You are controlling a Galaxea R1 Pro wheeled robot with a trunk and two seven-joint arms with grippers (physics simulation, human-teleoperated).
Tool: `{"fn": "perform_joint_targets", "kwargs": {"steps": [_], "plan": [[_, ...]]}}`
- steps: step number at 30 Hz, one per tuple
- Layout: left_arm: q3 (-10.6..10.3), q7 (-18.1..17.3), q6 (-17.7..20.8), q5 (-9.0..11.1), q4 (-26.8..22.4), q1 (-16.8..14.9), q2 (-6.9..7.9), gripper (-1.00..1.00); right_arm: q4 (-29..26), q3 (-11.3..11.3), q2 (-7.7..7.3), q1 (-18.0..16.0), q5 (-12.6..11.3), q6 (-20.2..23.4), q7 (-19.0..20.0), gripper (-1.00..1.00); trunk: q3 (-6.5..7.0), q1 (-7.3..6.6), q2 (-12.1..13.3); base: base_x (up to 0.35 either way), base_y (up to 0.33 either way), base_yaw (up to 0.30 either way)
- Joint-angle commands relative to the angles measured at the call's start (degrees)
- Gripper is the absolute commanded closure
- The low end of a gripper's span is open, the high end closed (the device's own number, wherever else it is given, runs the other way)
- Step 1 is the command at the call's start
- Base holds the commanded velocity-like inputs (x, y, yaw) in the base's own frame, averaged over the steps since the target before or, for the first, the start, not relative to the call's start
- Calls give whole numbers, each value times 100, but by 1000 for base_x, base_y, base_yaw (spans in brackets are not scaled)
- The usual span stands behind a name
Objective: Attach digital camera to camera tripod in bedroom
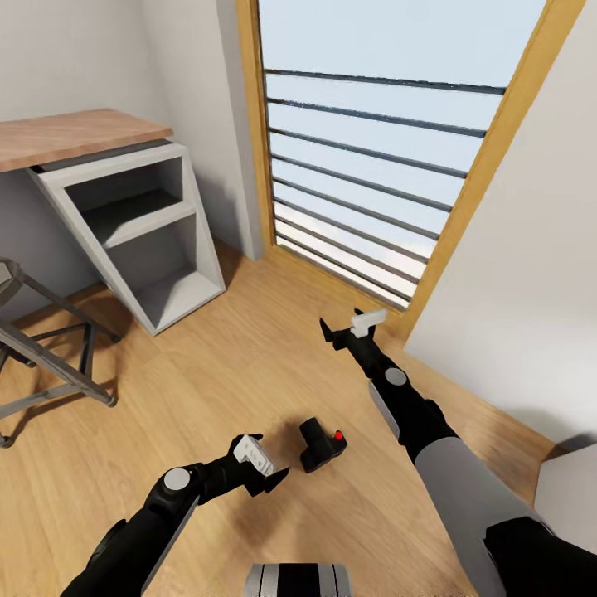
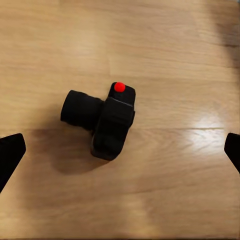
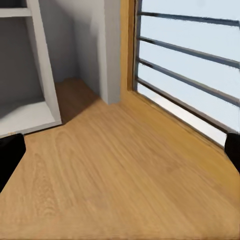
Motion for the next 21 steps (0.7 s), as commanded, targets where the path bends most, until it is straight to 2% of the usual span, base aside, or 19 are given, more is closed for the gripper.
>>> {"fn": "perform_joint_targets", "kwargs": {"steps": [1,6,7,9,10,12,14,18,21], "plan": [[-2,-19,19,-38,-10,-2,4,-100,4,-7,-2,-3,-9,-17,19,-100,-27,1,-3,0,0,0],[5,-18,18,-36,-16,-2,11,-100,68,-155,-209,4,-5,-31,38,-100,-138,14,-10,0,0,0],[6,-17,18,-36,-16,-2,11,-100,91,-193,-335,4,-6,-37,62,-100,-160,17,-11,0,0,0],[7,-16,18,-35,-17,-2,9,-100,107,-217,-467,5,-9,-44,105,-100,-204,22,-14,0,0,0],[7,-17,18,-35,-19,-2,10,-100,118,-235,-598,5,-12,-50,159,-100,-226,24,-15,0,0,0],[10,-18,19,-35,-22,-2,10,-100,124,-250,-725,5,-14,-55,223,-100,-271,30,-18,0,0,0],[21,-18,13,-35,-30,-2,11,-100,136,-295,-931,10,-16,-61,380,-100,-315,35,-21,0,0,0],[34,-15,11,-35,-44,-2,2,-100,159,-376,-1065,17,-17,-65,581,-100,-403,45,-26,0,0,0],[48,-12,10,-35,-55,-2,-14,-100,176,-551,-1132,25,-18,-67,834,-100,-470,53,-30,0,0,0]]}}
